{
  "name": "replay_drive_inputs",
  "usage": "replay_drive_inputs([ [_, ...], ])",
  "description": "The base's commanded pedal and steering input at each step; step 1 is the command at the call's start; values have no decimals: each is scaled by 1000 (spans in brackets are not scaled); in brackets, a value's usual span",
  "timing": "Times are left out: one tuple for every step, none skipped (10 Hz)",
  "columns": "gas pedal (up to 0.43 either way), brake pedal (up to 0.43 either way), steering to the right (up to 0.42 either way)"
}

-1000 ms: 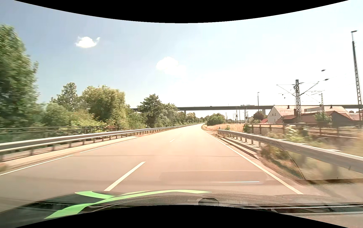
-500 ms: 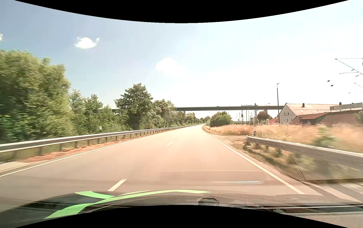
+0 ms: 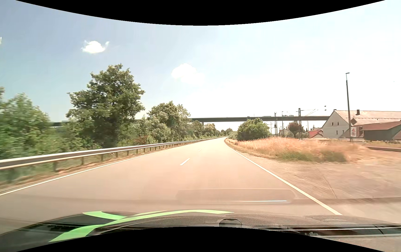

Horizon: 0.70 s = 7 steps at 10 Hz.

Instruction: Follow the waypoints while adhering to traffic rules and regulations

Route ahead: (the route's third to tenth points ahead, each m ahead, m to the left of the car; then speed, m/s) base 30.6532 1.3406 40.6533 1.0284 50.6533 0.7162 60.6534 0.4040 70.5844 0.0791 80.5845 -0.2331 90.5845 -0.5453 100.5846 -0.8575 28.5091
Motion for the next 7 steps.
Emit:
replay_drive_inputs([
  [260, 0, 0],
  [268, 0, 0],
  [287, 0, 0],
  [311, 0, 1],
  [331, 0, 0],
  [350, 0, 1],
  [350, 0, 1],
])
